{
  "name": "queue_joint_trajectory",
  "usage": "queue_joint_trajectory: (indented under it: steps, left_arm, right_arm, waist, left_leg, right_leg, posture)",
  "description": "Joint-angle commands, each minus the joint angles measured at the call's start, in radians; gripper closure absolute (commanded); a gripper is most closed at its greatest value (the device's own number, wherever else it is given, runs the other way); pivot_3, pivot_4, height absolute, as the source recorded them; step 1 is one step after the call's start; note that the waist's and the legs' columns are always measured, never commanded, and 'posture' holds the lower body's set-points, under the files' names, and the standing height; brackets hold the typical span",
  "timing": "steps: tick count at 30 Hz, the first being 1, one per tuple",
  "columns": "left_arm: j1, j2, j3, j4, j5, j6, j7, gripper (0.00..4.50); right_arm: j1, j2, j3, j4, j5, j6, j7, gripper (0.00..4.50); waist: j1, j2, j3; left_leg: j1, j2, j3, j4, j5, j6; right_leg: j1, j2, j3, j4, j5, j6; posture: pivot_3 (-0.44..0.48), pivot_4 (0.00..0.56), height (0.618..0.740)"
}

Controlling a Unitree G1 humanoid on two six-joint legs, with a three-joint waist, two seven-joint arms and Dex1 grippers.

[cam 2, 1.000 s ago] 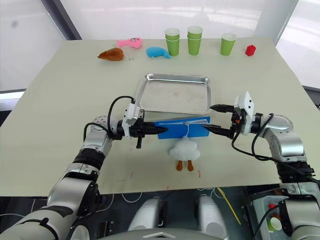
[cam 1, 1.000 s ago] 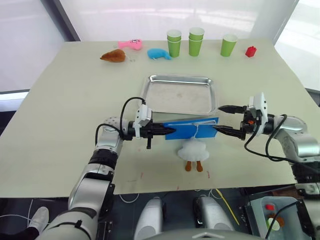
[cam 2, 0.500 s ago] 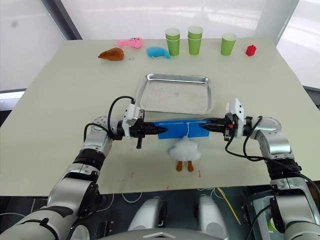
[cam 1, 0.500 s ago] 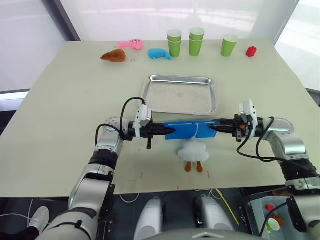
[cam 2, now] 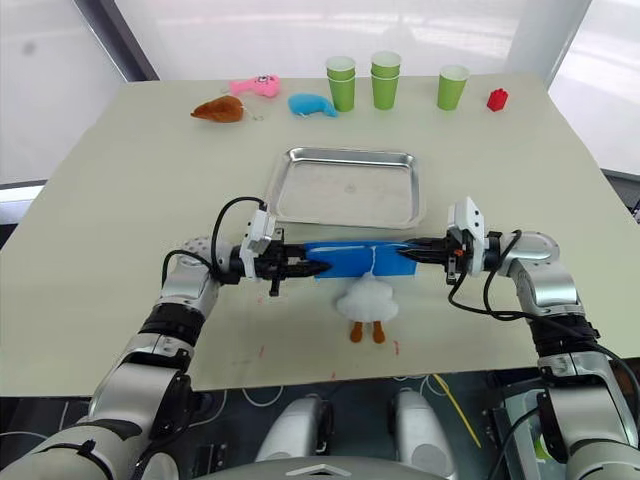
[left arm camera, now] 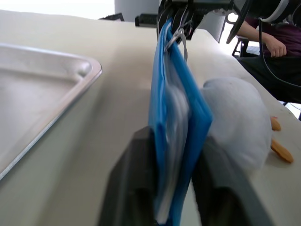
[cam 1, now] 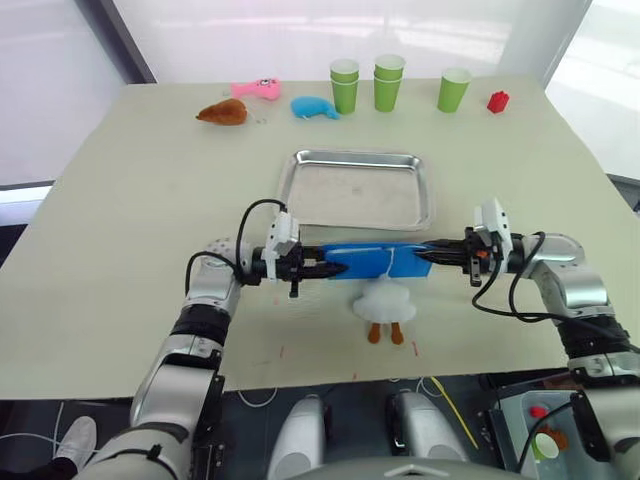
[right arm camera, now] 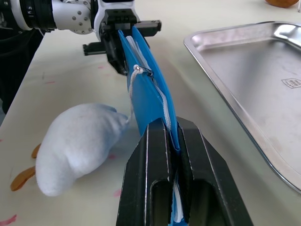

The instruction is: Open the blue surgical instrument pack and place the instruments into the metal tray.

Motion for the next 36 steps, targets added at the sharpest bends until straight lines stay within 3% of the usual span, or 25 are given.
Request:
queue_joint_trajectory:
  steps: [1, 3, 4, 9, 13, 17, 24, 28, 29, 30, 34, 36]
  left_arm:
    - [0.008, 0.049, 0.042, -0.078, -0.033, 0.033, -0.003, 1.26]
    - [0.02, 0.082, 0.062, -0.111, -0.05, 0.05, -0.009, 0.24]
    - [0.027, 0.11, 0.073, -0.132, -0.051, 0.048, -0.013, 0.11]
    - [0.046, 0.184, 0.104, -0.313, -0.109, 0.137, -0.006, 0.11]
    - [0.123, 0.234, 0.027, -0.599, -0.146, 0.308, -0.005, 0.11]
    - [0.168, 0.203, -0.04, -0.765, -0.15, 0.388, 0.072, 0.11]
    - [0.15, 0.079, -0.195, -0.712, -0.019, 0.42, 0.233, 0.11]
    - [0.149, 0.032, -0.26, -0.661, 0.057, 0.37, 0.271, 1.22]
    - [0.151, 0.027, -0.273, -0.65, 0.074, 0.353, 0.276, 1.82]
    - [0.155, 0.029, -0.292, -0.637, 0.104, 0.325, 0.281, 2.09]
    - [0.17, 0.029, -0.303, -0.606, 0.138, 0.278, 0.299, 3.93]
    - [0.176, 0.026, -0.282, -0.614, 0.114, 0.286, 0.305, 4.44]
  right_arm:
    - [-0.011, -0.002, -0.007, -0.005, 0.004, -0.009, 0.009, 4.5]
    - [-0.009, -0.003, -0.008, -0.007, 0.005, -0.009, 0.01, 4.5]
    - [-0.009, -0.006, -0.006, -0.005, -0.001, -0.014, 0.012, 4.5]
    - [-0.004, -0.009, -0.011, -0.002, -0.004, -0.02, 0.011, 4.5]
    - [-0.008, -0.012, -0.009, 0.013, -0.013, -0.031, 0.015, 4.5]
    - [-0.016, -0.009, -0.005, 0.024, -0.019, -0.037, 0.014, 4.5]
    - [-0.027, -0.001, 0.0, 0.04, -0.029, -0.05, 0.01, 4.5]
    - [-0.021, 0.0, -0.001, 0.032, -0.029, -0.05, 0.003, 4.5]
    - [-0.02, -0.001, -0.002, 0.031, -0.029, -0.051, 0.002, 4.5]
    - [-0.019, -0.001, -0.003, 0.031, -0.031, -0.055, -0.003, 4.5]
    - [-0.017, -0.003, -0.004, 0.029, -0.037, -0.061, -0.012, 4.5]
    - [-0.017, -0.004, -0.005, 0.03, -0.038, -0.061, -0.011, 4.5]
  waist:
    - [0.001, 0.0, 0.0]
    - [0.001, 0.0, 0.0]
    - [0.002, 0.0, 0.0]
    - [0.002, 0.0, 0.0]
    - [0.002, 0.0, 0.0]
    - [0.004, 0.0, 0.0]
    - [0.005, 0.0, 0.0]
    - [0.004, 0.0, 0.0]
    - [0.004, 0.0, 0.0]
    - [0.005, 0.0, 0.0]
    - [0.005, 0.0, 0.0]
    - [0.005, 0.0, 0.0]
  left_leg:
    - [0.0, 0.0, 0.0, 0.0, 0.0, 0.0]
    - [0.0, 0.0, 0.0, 0.0, 0.0, 0.0]
    - [0.0, 0.0, 0.0, 0.0, 0.0, 0.0]
    - [0.0, 0.0, 0.0, 0.0, 0.0, 0.0]
    - [0.0, 0.0, 0.001, 0.0, 0.0, 0.0]
    - [0.0, 0.0, 0.001, 0.0, 0.0, 0.0]
    - [0.0, 0.0, 0.001, 0.0, 0.0, 0.0]
    - [0.0, 0.0, 0.001, 0.0, 0.0, 0.0]
    - [0.0, 0.0, 0.001, 0.0, 0.0, 0.0]
    - [0.0, 0.0, 0.001, 0.0, 0.0, 0.0]
    - [0.001, 0.0, 0.002, 0.0, 0.0, 0.0]
    - [0.001, 0.0, 0.002, 0.0, 0.0, 0.0]
  right_leg:
    - [0.0, 0.0, 0.0, 0.0, 0.0, 0.0]
    - [0.0, 0.0, 0.0, 0.0, 0.0, 0.0]
    - [0.0, 0.0, 0.0, 0.0, 0.0, 0.0]
    - [0.0, 0.0, 0.0, 0.0, 0.0, 0.0]
    - [0.0, -0.001, 0.001, 0.0, 0.0, 0.0]
    - [0.0, -0.001, 0.001, 0.0, 0.0, 0.0]
    - [0.0, -0.001, 0.001, 0.0, 0.0, 0.0]
    - [0.0, -0.001, 0.001, 0.0, 0.0, 0.0]
    - [0.0, -0.001, 0.002, 0.0, 0.0, 0.0]
    - [0.0, 0.0, 0.001, 0.0, 0.0, 0.0]
    - [0.0, -0.001, 0.002, 0.0, 0.0, 0.0]
    - [0.0, -0.001, 0.002, 0.0, 0.0, 0.0]
  posture:
    - [0.0, 0.15, 0.74]
    - [0.0, 0.15, 0.74]
    - [0.0, 0.15, 0.74]
    - [0.0, 0.15, 0.74]
    - [0.0, 0.15, 0.74]
    - [0.0, 0.15, 0.74]
    - [0.0, 0.15, 0.74]
    - [0.0, 0.15, 0.74]
    - [0.0, 0.15, 0.74]
    - [0.0, 0.15, 0.74]
    - [0.0, 0.15, 0.74]
    - [0.0, 0.15, 0.74]
